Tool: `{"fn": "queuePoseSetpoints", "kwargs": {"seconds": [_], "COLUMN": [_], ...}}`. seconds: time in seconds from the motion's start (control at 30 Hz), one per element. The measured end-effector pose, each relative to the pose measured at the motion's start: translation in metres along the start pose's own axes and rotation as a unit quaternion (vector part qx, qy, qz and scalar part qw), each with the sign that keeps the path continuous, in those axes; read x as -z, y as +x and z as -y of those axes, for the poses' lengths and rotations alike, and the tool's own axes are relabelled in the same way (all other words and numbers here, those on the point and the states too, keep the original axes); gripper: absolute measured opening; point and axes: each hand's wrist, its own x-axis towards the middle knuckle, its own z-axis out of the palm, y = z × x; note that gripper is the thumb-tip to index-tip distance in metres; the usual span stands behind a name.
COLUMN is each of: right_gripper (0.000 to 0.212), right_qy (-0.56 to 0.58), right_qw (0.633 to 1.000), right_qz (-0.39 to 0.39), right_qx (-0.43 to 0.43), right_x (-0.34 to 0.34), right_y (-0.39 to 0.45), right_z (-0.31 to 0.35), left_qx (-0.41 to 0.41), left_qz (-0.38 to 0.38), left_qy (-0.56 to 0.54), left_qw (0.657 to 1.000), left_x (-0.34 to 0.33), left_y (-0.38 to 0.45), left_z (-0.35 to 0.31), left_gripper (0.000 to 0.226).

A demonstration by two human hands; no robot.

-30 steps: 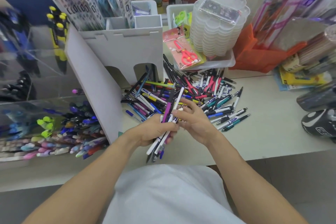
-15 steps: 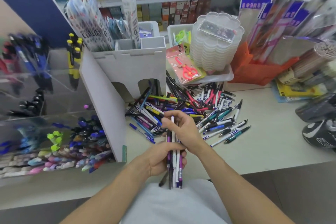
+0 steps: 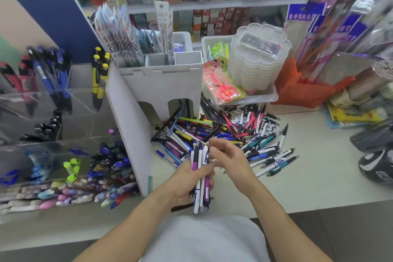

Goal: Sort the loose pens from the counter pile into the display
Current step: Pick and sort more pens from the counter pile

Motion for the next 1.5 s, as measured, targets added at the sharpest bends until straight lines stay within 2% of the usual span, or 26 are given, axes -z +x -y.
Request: {"fn": "queuePoseSetpoints", "kwargs": {"seconds": [0.1, 0.2, 0.33, 0.47, 0.53, 0.7, 0.8, 0.9, 0.97, 1.03, 1.1, 1.23, 1.3, 1.37, 1.43, 1.5], "right_gripper": [0.02, 0.021, 0.035, 0.022, 0.014, 0.013, 0.022, 0.022, 0.017, 0.013, 0.021, 0.043, 0.047, 0.036, 0.02, 0.016], "right_qy": [-0.013, -0.04, -0.07, -0.215, -0.241, -0.281, -0.261, -0.177, -0.098, -0.016, 0.021, -0.078, -0.112, -0.169, -0.231, -0.289], "right_qw": [0.999, 0.996, 0.99, 0.962, 0.956, 0.948, 0.956, 0.974, 0.99, 0.999, 1.0, 0.991, 0.984, 0.98, 0.972, 0.957], "right_qz": [-0.031, -0.041, 0.039, 0.081, 0.101, 0.133, 0.126, 0.144, 0.103, 0.029, 0.008, 0.091, 0.109, 0.073, 0.014, -0.006], "right_qx": [0.019, 0.068, 0.114, 0.147, 0.136, 0.069, 0.036, 0.004, 0.011, 0.018, 0.0, -0.066, -0.083, -0.075, -0.04, 0.0], "right_x": [0.001, 0.0, -0.01, -0.018, -0.019, -0.011, 0.003, 0.016, 0.027, 0.039, 0.042, 0.01, -0.011, -0.027, -0.04, -0.047], "right_y": [-0.007, -0.014, -0.021, -0.025, -0.029, -0.034, -0.04, -0.052, -0.06, -0.064, -0.067, -0.079, -0.085, -0.09, -0.093, -0.094], "right_z": [0.012, 0.032, 0.056, 0.067, 0.071, 0.078, 0.083, 0.086, 0.087, 0.086, 0.08, 0.052, 0.04, 0.035, 0.033, 0.032], "left_qx": [-0.056, -0.071, -0.021, 0.0, 0.007, 0.023, 0.02, 0.005, 0.002, 0.012, 0.021, 0.019, 0.018, 0.024, 0.02, 0.013], "left_qz": [-0.017, -0.016, 0.076, 0.117, 0.119, 0.116, 0.057, 0.015, 0.001, -0.003, -0.002, 0.012, 0.021, 0.011, 0.007, 0.004], "left_qy": [0.026, -0.016, -0.009, -0.064, -0.084, -0.116, -0.136, -0.158, -0.147, -0.127, -0.111, -0.101, -0.103, -0.108, -0.125, -0.134], "left_qw": [0.998, 0.997, 0.997, 0.991, 0.989, 0.986, 0.989, 0.987, 0.989, 0.992, 0.994, 0.995, 0.994, 0.994, 0.992, 0.991], "left_x": [0.003, 0.004, 0.006, 0.007, 0.012, 0.019, 0.016, 0.016, 0.019, 0.023, 0.025, 0.018, 0.017, 0.017, 0.017, 0.015], "left_y": [-0.003, -0.011, -0.034, -0.051, -0.055, -0.064, -0.065, -0.065, -0.065, -0.063, -0.061, -0.059, -0.055, -0.054, -0.054, -0.055], "left_z": [-0.018, -0.035, -0.043, -0.029, -0.024, -0.019, -0.019, -0.017, -0.018, -0.018, -0.018, -0.016, -0.013, -0.014, -0.015, -0.015], "left_gripper": [0.012, 0.02, 0.024, 0.035, 0.038, 0.039, 0.039, 0.032, 0.032, 0.039, 0.039, 0.021, 0.029, 0.038, 0.038, 0.038]}}
